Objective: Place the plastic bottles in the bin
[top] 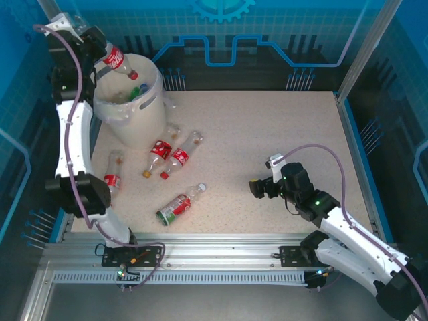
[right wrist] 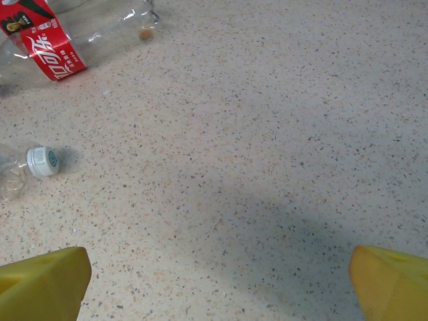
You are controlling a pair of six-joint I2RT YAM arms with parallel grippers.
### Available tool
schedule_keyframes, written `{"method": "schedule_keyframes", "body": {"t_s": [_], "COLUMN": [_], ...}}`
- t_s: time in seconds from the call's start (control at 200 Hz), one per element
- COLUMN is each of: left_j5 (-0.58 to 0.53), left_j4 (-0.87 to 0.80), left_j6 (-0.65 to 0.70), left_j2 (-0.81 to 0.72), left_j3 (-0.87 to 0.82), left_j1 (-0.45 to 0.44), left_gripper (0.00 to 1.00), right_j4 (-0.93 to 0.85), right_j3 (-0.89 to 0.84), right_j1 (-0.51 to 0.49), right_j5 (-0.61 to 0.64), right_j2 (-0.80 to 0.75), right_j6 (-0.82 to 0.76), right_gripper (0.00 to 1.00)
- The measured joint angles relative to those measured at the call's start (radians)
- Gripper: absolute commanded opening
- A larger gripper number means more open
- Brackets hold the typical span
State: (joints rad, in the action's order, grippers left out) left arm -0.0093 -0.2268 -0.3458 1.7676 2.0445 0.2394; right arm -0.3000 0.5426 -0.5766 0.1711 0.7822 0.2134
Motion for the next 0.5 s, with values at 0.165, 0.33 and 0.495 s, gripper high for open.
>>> {"method": "schedule_keyframes", "body": {"t_s": [0.165,0.33,0.495], "left_j5": [0.018,0.014,0.014], "left_j4": [-0.226,-0.37,-0.448], "left_j6": [0.094,0.21,0.3], "left_j2": [0.177,0.273,0.315], "left_j3": [0.255,0.343,0.347], "left_j1": [-0.006,-0.045,-0.098], "left_gripper": [0.21,0.24,0.27], "right_j4": [0.0,0.0,0.001], "right_j3": [0.0,0.0,-0.001], "right_j1": [0.0,0.0,0.0], "right_j5": [0.002,0.002,0.002], "right_j2": [-0.004,-0.005,-0.005], "right_j6": [0.0,0.0,0.0], "right_gripper": [1.0,1.0,1.0]}}
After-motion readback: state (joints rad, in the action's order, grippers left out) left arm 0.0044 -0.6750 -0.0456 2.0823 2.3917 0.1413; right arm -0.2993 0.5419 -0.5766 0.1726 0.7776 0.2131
